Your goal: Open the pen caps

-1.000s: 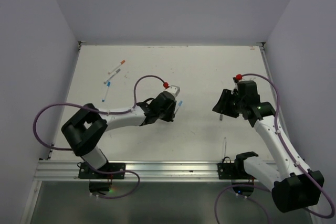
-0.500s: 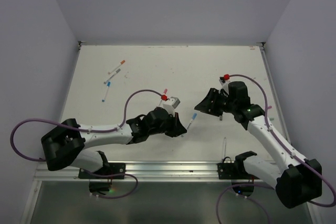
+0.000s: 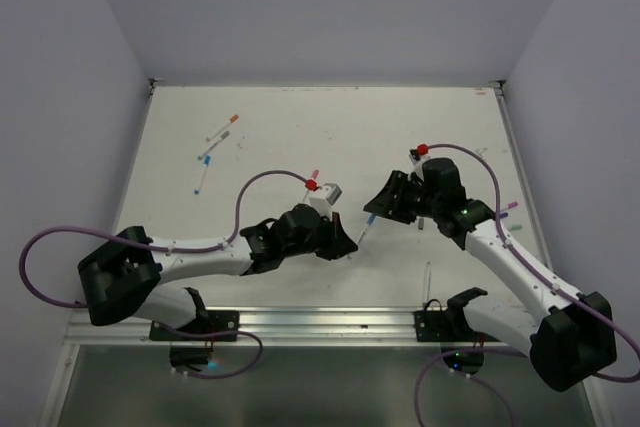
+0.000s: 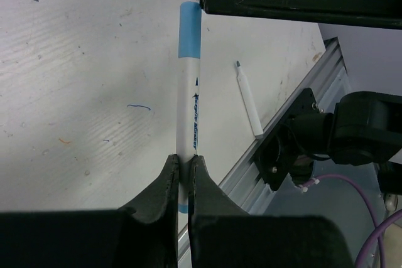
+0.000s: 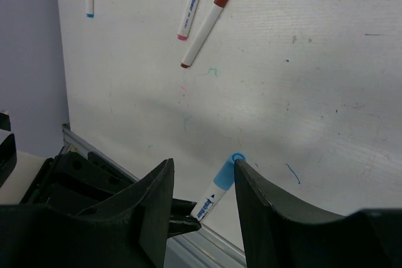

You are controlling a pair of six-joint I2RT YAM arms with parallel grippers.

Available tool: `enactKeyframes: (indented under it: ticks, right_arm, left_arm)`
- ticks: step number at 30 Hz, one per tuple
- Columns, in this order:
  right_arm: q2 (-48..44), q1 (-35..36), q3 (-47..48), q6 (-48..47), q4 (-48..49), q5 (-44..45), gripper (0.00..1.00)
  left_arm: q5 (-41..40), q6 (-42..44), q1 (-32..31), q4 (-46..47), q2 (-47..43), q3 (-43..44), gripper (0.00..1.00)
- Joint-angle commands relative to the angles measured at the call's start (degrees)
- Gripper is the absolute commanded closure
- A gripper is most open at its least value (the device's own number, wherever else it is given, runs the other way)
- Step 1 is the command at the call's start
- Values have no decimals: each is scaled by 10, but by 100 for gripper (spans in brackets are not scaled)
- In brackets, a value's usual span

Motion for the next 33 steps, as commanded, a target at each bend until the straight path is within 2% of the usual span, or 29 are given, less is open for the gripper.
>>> enactKeyframes:
  ticks: [1,4,6,18,20,21,22,23,25,27,28,29,31,33]
  right_arm:
    - [-23,1,9,-16,-24,49,53]
    - [-21,1,8,-18,-33,62,53]
    - [-13,0,-7,-7,9,27,53]
    - [15,1,-49,54,113,-27,58]
    - [15,1,-50,54,113,-23,67]
    - [15,0,-51,54,114,-23,75]
    - [17,2,-53,56,120,-32,95]
    - [18,0,-56,60,134,-37,100]
    - [17,2,-61,66,141,-42,100]
    - [12,1,-62,69,142,-42,100]
    - [6,2,-65,71,143,-42,100]
    - [3,2,-67,74,148,-46,100]
    - [-2,2,-70,84,156,-52,100]
    - [-9,2,-72,92,161,-58,100]
  left_arm:
    - [-20,-7,-2,1,-23,1,100]
    - [-19,-6,-1,-4,-29,-1,100]
    - [-19,-7,-2,-3,-31,1,100]
    - [-20,-8,-1,-2,-31,18,100]
    - [-19,-7,-2,-1,-29,21,100]
    - [-19,-7,-2,-1,-28,22,100]
    - [-19,-6,-1,0,-26,21,100]
    - [-20,-6,-1,3,-27,21,100]
    - [-15,-4,-2,13,-28,16,100]
    - [-15,-2,-2,13,-26,14,72]
    - [-16,-2,-1,15,-26,12,61]
    - [-18,-2,-2,16,-25,9,43]
    - [-19,-1,-2,20,-23,6,33]
    - [-16,2,-2,24,-11,11,30]
